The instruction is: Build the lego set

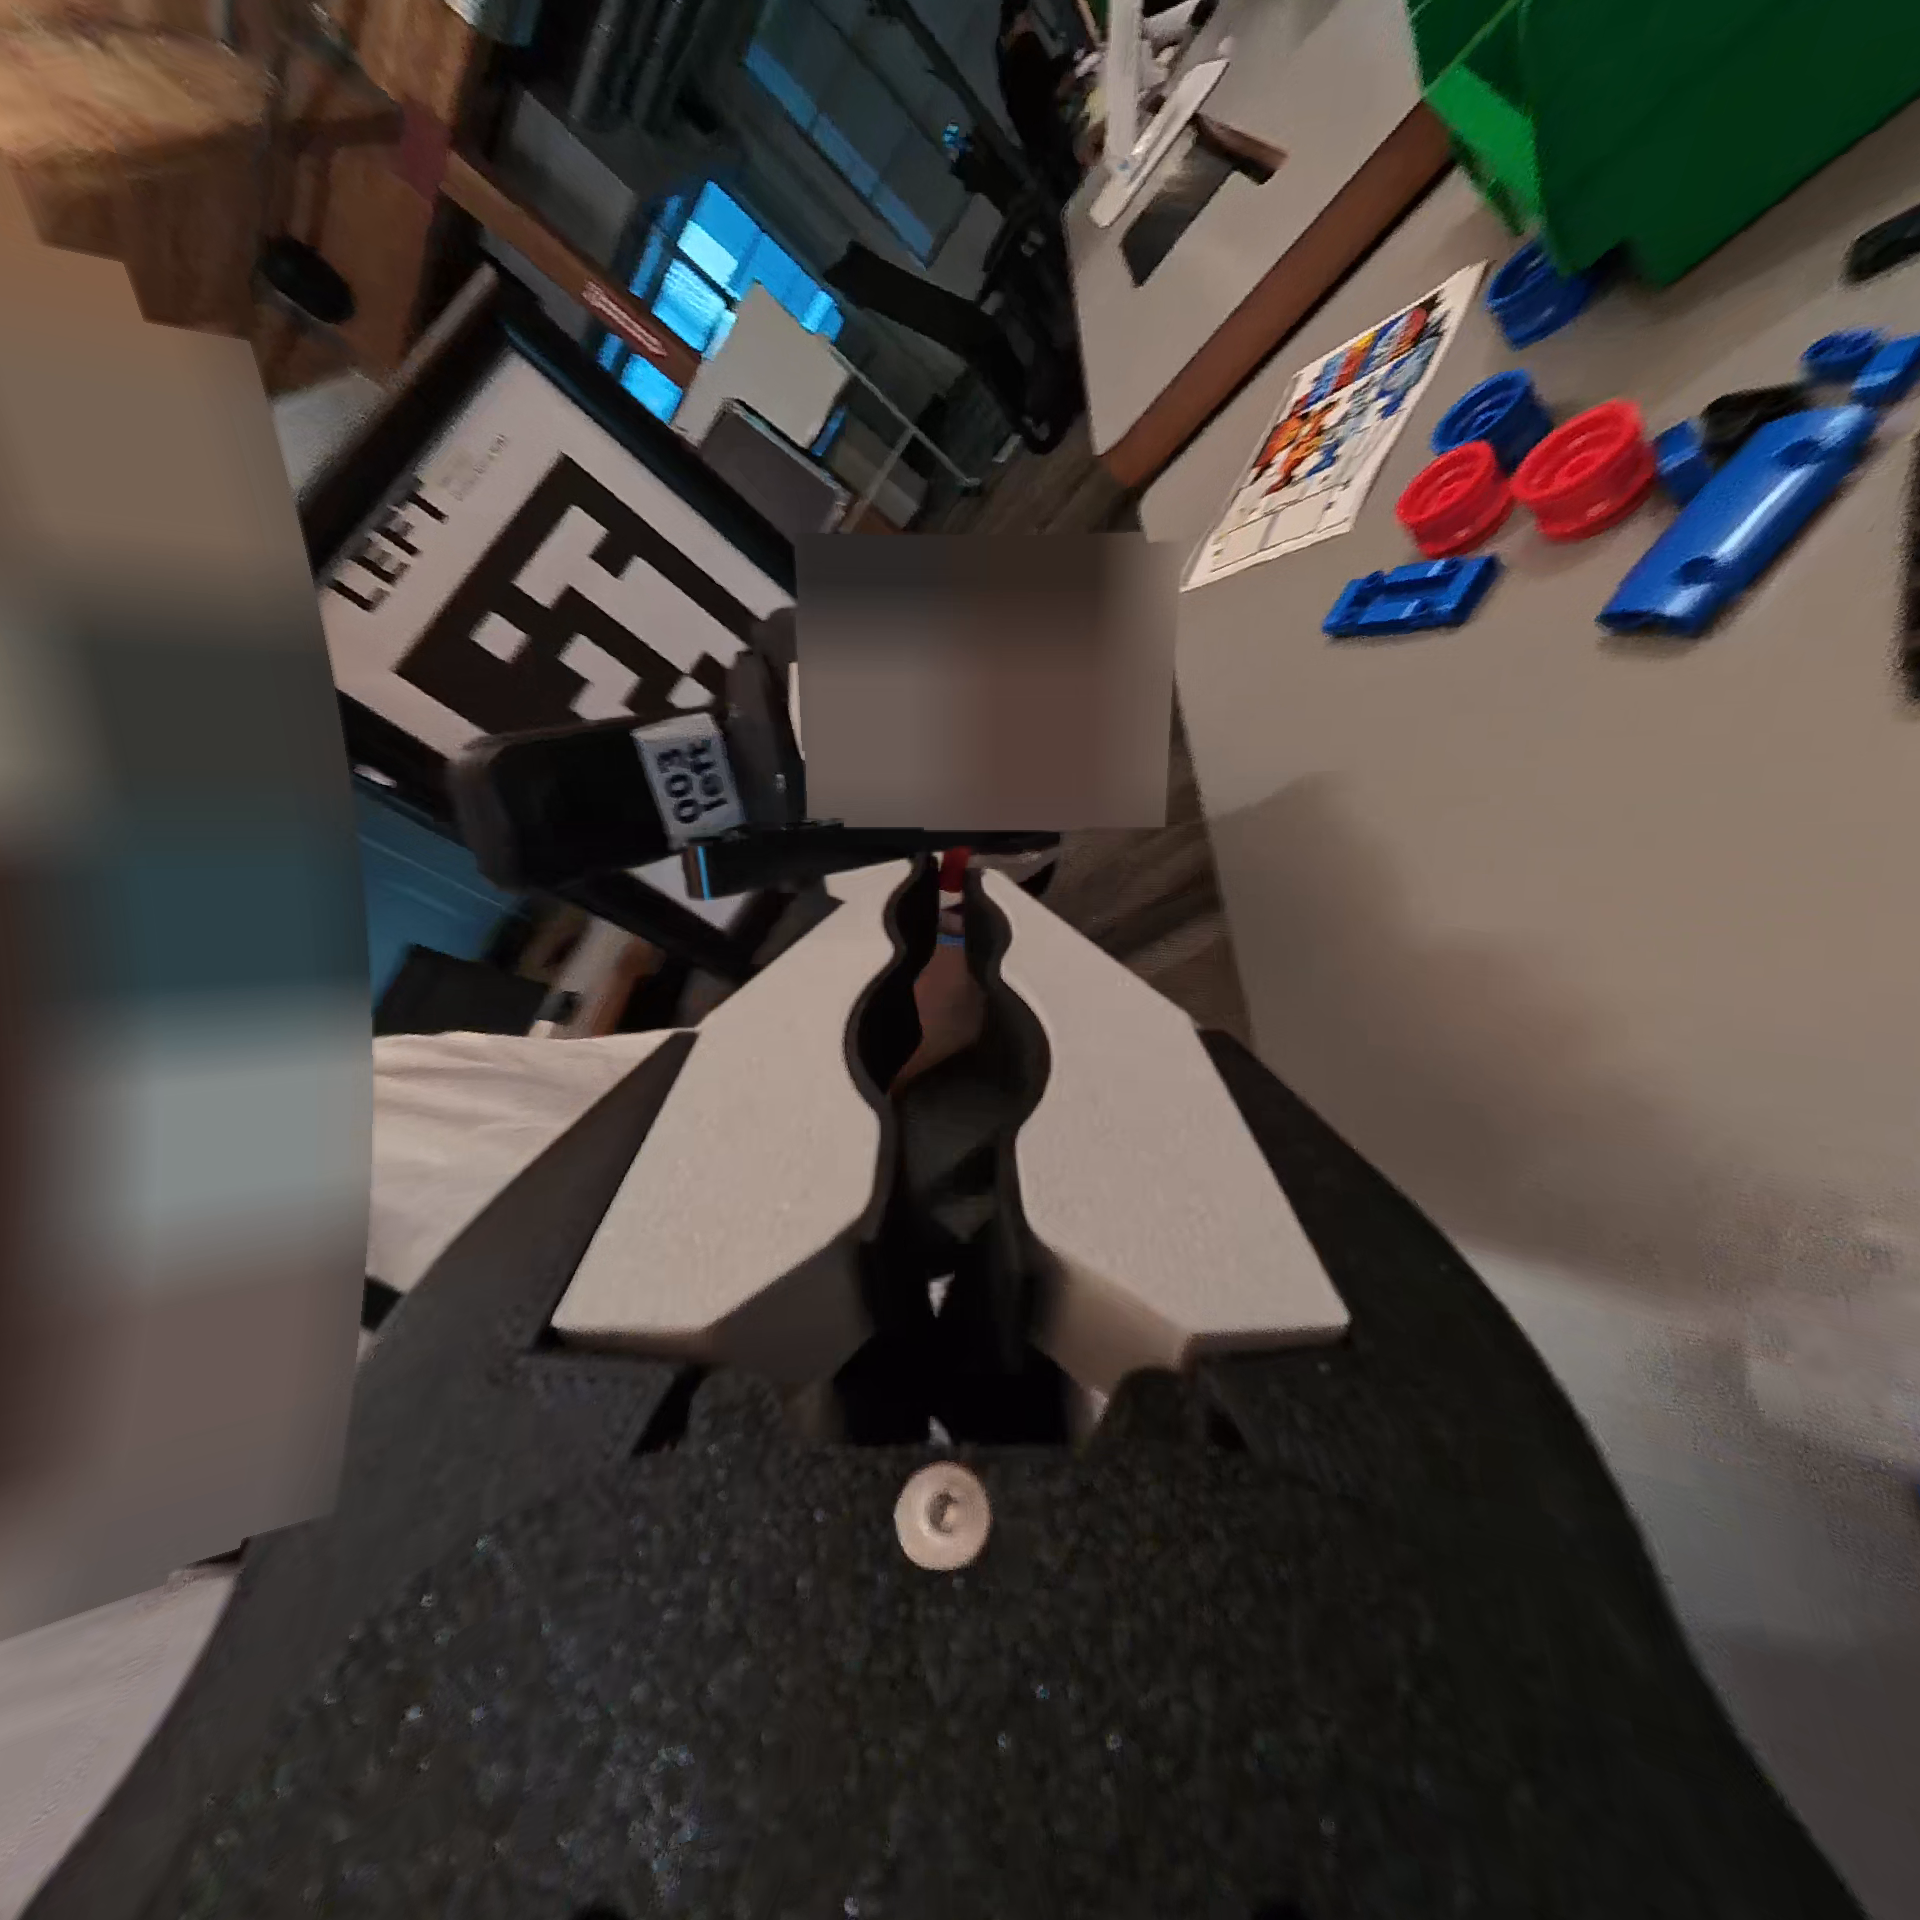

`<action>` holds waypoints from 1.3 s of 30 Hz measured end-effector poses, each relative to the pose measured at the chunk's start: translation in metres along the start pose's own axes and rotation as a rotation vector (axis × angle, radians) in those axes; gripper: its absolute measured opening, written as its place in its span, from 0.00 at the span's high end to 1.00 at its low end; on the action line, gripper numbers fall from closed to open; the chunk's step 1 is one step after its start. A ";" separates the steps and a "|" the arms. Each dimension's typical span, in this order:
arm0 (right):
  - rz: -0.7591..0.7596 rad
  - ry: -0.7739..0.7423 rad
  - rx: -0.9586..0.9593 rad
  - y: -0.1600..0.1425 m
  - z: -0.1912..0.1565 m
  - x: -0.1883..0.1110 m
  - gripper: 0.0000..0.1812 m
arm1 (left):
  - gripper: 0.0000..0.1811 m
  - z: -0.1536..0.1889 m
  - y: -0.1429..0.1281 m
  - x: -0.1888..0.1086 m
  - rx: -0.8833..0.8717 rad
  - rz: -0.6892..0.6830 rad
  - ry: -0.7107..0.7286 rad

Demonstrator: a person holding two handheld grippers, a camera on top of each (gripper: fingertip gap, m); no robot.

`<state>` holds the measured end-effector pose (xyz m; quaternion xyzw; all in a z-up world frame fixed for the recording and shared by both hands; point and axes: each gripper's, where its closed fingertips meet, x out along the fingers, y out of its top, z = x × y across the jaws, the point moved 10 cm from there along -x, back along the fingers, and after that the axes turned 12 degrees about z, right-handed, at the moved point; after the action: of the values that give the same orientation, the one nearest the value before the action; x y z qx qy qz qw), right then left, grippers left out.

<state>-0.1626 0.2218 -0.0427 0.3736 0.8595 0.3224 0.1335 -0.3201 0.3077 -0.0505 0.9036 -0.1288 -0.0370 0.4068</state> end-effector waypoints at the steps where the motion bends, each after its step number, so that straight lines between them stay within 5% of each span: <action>1: -0.005 -0.033 -0.058 0.000 -0.002 0.001 0.98 | 0.96 0.000 0.000 0.001 0.019 -0.018 0.004; 12: 0.012 -0.337 -0.561 -0.004 -0.010 0.014 0.98 | 0.96 0.001 -0.010 0.006 0.079 -0.176 0.068; 25: -0.050 -0.457 -0.695 -0.009 -0.006 0.018 0.98 | 0.97 0.011 -0.013 0.014 0.258 -0.325 0.077; 39: -0.026 -0.464 -0.682 -0.010 0.003 0.019 0.98 | 0.96 0.013 -0.019 0.017 0.266 -0.363 0.087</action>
<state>-0.1799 0.2321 -0.0512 0.3597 0.6553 0.4942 0.4438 -0.3020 0.3062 -0.0726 0.9584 0.0499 -0.0535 0.2760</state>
